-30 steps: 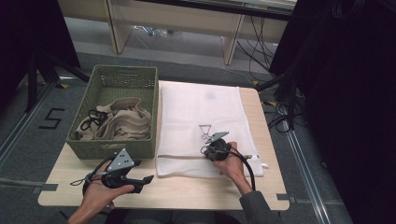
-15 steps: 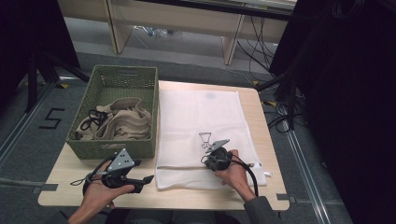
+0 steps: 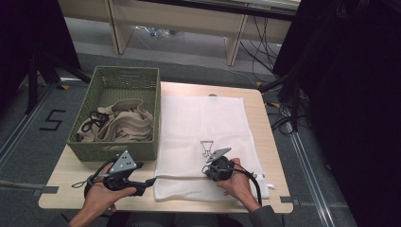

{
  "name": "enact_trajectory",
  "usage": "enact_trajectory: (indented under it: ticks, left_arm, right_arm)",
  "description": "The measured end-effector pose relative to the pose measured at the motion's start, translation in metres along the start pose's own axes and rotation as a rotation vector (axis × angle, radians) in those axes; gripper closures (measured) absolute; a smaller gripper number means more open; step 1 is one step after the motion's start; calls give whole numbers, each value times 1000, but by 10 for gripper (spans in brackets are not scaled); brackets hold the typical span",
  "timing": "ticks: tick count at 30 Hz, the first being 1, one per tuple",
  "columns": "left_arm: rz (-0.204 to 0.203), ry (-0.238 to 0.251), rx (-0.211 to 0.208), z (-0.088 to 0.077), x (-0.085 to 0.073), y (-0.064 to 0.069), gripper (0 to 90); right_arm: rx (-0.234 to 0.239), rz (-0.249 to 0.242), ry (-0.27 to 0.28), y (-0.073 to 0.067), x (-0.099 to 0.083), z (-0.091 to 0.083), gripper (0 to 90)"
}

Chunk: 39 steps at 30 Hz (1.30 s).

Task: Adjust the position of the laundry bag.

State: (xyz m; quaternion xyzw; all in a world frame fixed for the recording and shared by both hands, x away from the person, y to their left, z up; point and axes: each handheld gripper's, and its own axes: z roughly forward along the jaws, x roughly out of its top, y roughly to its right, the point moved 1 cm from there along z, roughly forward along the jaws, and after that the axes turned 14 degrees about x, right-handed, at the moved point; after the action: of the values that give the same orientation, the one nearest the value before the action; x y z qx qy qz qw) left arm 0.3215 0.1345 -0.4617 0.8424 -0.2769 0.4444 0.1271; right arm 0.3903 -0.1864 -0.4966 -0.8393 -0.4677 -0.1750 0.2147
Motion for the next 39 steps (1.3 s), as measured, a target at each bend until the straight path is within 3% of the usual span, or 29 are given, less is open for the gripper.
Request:
enact_trajectory:
  ticks: [11,18,22,27,28,34,37,39]
  left_arm:
    - [11,-3,-7,1,2,2,266]
    - [7,7,-13,1,2,3,269]
    - [10,3,-19,2,4,4,268]
    - [0,4,-23,5,7,5,268]
    - [1,4,-26,6,7,5,268]
    - [10,7,-39,8,11,8,269]
    - [6,15,-47,11,14,11,273]
    - [11,13,-53,13,16,13,274]
  right_arm:
    - [17,-1,6,-3,-1,0,888]
    - [20,28,115,3,-2,-24,864]
    - [-1,88,184,14,-14,-47,844]
    - [-20,125,220,22,-28,-64,821]
    - [-30,163,227,25,-36,-71,797]
    - [-85,207,232,34,-58,-88,730]
    - [-106,268,234,37,-74,-98,678]
    - [-144,297,219,39,-86,-105,645]
